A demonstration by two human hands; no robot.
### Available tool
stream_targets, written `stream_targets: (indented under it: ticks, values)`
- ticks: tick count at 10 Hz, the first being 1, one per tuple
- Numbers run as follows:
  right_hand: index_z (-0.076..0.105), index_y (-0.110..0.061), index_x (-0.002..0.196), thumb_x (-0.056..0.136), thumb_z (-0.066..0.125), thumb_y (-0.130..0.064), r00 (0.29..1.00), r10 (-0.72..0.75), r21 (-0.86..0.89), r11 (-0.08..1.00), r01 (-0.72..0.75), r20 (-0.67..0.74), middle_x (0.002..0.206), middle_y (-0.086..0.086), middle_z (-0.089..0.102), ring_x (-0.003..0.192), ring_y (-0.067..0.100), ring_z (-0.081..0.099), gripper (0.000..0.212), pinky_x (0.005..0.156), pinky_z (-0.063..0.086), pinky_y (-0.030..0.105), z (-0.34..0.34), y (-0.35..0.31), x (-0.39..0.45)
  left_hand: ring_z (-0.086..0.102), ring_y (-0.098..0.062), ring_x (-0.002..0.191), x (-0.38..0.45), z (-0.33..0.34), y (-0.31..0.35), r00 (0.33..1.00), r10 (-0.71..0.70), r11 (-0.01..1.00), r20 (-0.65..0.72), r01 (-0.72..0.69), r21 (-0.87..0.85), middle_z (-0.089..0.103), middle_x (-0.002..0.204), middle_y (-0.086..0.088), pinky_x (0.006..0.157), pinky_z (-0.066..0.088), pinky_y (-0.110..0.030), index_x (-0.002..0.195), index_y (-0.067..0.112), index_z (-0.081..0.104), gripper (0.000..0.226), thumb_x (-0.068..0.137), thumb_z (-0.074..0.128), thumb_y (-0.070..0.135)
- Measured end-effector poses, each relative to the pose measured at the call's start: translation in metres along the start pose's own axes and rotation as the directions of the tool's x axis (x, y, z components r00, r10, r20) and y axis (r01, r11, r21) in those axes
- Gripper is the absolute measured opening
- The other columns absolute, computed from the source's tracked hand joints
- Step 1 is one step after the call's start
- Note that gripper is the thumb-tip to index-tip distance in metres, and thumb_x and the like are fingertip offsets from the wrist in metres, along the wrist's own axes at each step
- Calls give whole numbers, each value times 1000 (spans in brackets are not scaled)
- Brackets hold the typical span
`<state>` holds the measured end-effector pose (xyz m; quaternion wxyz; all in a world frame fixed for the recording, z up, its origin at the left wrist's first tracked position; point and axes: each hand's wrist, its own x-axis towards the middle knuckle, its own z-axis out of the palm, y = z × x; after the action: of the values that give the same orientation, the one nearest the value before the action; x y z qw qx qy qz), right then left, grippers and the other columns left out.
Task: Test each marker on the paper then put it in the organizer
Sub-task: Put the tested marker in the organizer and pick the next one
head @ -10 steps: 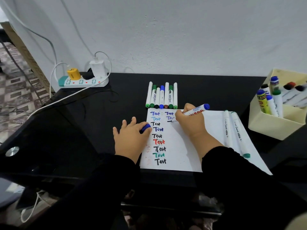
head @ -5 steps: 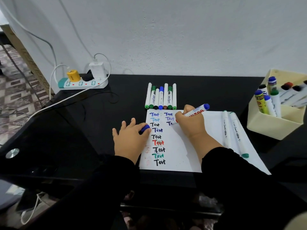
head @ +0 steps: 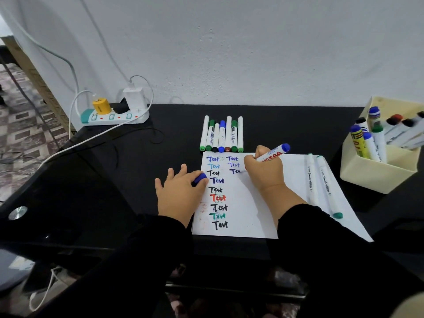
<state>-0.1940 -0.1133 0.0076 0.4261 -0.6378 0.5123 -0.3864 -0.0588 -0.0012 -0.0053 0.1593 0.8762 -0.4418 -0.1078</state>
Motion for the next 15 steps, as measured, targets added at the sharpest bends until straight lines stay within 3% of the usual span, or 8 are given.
stream_targets:
  ticks: [6, 8, 9, 11, 12, 13, 14, 15]
  values:
    - [27, -18, 61, 88, 49, -5, 999, 12, 0, 1000, -12, -35, 57, 0, 31, 51, 11, 31, 37, 50, 29, 20, 0, 1, 1, 8, -23, 145, 2, 2, -1, 1000, -9, 1000, -1, 9, 11, 20, 156, 6, 114, -3, -51, 136, 43, 41, 44, 94, 36, 55]
    - [27, -17, 61, 86, 49, -5, 993, 68, 89, 994, -60, -92, 56, 0, 32, 51, 11, 32, 36, 51, 30, 22, -1, 1, 1, 8, -23, 145, 1, 2, 0, 1000, -11, 1000, 6, 11, 15, 19, 156, 5, 114, -3, -50, 136, 44, 41, 43, 94, 35, 55]
    - [27, -17, 61, 86, 50, -5, 990, 126, 120, 986, -117, -70, 58, 0, 31, 52, 11, 31, 36, 50, 29, 20, -4, -2, 3, 7, -23, 145, 0, 1, 0, 1000, -4, 1000, 5, 4, -5, 19, 156, 5, 114, -4, -50, 135, 43, 43, 42, 95, 36, 54]
    - [34, -18, 64, 87, 54, -13, 959, 260, 80, 960, -270, 117, 66, 2, 39, 61, 13, 37, 30, 59, 35, 22, -21, -15, 13, 7, -23, 145, -2, -1, -1, 1000, 0, 1000, 13, 0, -29, 20, 156, 4, 114, -4, -50, 134, 43, 44, 42, 95, 36, 54]
    - [36, -18, 65, 89, 59, -21, 941, 271, 82, 953, -292, 202, 67, 4, 40, 59, 14, 36, 33, 58, 34, 23, -27, -21, 9, 7, -23, 145, -2, -2, 0, 999, -14, 999, 38, 15, -42, 20, 156, 4, 114, -4, -50, 134, 43, 44, 42, 94, 36, 54]
    - [39, -18, 66, 90, 61, -27, 945, 260, 116, 951, -286, 197, 66, 4, 41, 57, 13, 36, 34, 58, 35, 23, -33, -26, 0, 10, -23, 145, -2, -6, 0, 1000, -25, 987, 3, 25, -159, 23, 155, 3, 114, -3, -51, 133, 41, 46, 41, 95, 39, 52]
    - [43, -17, 69, 91, 60, -28, 946, 275, 195, 932, -307, 174, 62, 3, 42, 53, 12, 34, 31, 51, 35, 22, -43, -33, -6, 21, -18, 142, -9, -11, 2, 983, 5, 960, -184, -57, -274, 35, 149, 5, 115, 5, -48, 132, 32, 51, 39, 95, 46, 42]
    - [48, -18, 71, 91, 62, -24, 931, 278, 272, 901, -339, 238, 59, 2, 44, 50, 11, 34, 26, 45, 32, 21, -54, -41, -14, 48, -11, 117, -20, -21, 11, 955, 73, 897, -288, -189, -400, 54, 124, 5, 101, 33, -27, 127, 22, 57, 37, 92, 54, 35]
